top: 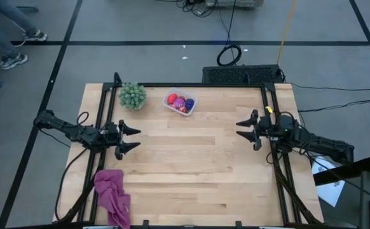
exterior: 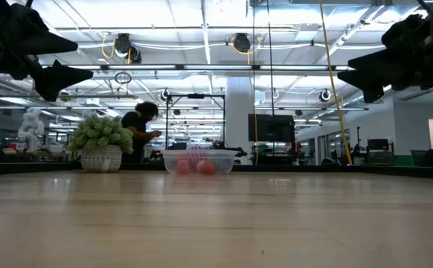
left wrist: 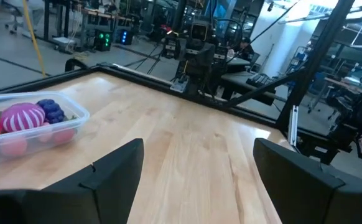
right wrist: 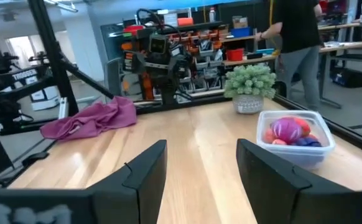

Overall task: Pick and placing Produce into tupperware
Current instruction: Return to Home Position

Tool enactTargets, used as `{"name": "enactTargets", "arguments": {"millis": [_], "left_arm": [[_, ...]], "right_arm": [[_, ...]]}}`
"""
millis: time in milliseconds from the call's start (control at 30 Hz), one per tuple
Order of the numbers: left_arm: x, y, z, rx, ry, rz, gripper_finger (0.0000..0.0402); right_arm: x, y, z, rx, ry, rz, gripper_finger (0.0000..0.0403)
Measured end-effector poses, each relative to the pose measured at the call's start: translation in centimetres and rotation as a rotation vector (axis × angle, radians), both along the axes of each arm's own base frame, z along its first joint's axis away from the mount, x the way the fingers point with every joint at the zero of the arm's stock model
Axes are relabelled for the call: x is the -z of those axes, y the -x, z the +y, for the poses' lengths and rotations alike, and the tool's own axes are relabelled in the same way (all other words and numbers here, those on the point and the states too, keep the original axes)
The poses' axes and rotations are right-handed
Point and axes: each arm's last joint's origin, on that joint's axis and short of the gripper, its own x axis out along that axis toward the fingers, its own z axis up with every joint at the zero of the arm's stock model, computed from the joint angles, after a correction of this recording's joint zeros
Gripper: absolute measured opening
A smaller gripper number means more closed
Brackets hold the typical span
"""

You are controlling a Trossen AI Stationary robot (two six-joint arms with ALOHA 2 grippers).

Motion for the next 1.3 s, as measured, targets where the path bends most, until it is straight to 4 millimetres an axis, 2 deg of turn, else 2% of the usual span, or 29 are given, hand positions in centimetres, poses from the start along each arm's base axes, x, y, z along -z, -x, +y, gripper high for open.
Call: {"name": "enactTargets", "arguments": {"millis": [233, 400, 1300], "left_arm": [[-0.21, -0.01, -0.01, 0.003, 0.009, -0.021, 0.0308], [-0.22, -0.01, -0.02, 0.004, 0.059, -0.026, 0.0308], [-0.23, -0.01, -0.02, 0.004, 0.050, -0.025, 0.0308]], "right_arm": [[-0.01, -0.11, 0.55, -0.056, 0.047, -0.001, 0.0183], [-0.09, -0.11, 0.55, -0.056, 0.053, -0.008, 0.0183], [-0.16, -0.11, 0.55, -0.053, 0.055, -0.017, 0.0183]]}}
